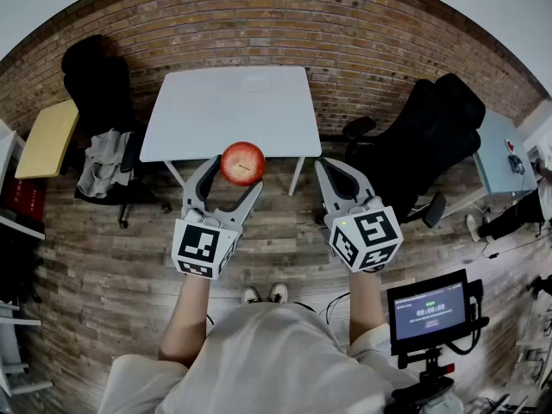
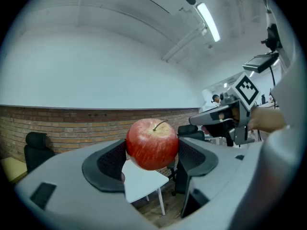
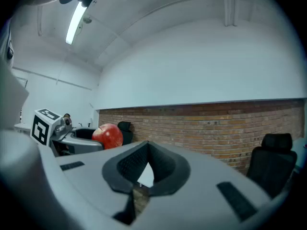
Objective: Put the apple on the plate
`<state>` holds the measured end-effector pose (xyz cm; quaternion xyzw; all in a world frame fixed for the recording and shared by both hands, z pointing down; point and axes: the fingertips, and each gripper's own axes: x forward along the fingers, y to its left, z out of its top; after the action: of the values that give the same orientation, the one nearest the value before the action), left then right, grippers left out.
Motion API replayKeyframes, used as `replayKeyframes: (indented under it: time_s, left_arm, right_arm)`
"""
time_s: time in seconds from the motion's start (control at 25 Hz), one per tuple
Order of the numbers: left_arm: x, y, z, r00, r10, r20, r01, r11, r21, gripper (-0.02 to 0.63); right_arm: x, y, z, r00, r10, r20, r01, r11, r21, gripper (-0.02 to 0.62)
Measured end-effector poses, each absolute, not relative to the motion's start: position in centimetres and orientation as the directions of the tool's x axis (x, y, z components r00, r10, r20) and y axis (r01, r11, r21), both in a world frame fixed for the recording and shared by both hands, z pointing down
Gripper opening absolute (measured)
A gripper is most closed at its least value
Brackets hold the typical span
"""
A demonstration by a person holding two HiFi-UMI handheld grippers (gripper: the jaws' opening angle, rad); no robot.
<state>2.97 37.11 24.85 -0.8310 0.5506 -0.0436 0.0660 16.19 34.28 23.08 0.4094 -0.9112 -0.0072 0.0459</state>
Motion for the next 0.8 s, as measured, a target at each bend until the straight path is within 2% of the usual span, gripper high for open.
replayKeyframes:
  time_s: [0.24, 0.8]
  left_arm:
    - [3.4, 37.7, 25.0, 0.399, -0.917, -0.009, -0.907, -0.393, -0.153, 0.348]
    - [5.4, 37.2, 26.8, 0.365, -0.931, -0.009, -0.923, -0.361, -0.133, 0.348]
  right_arm:
    - [16.8, 34.7, 22.9, -0.677, -0.735, 0.031, -0.736, 0.677, 0.006, 0.003]
    - [18.3, 33.9, 24.6, -0.721, -0.691, 0.046, -0.692, 0.722, 0.011, 0.003]
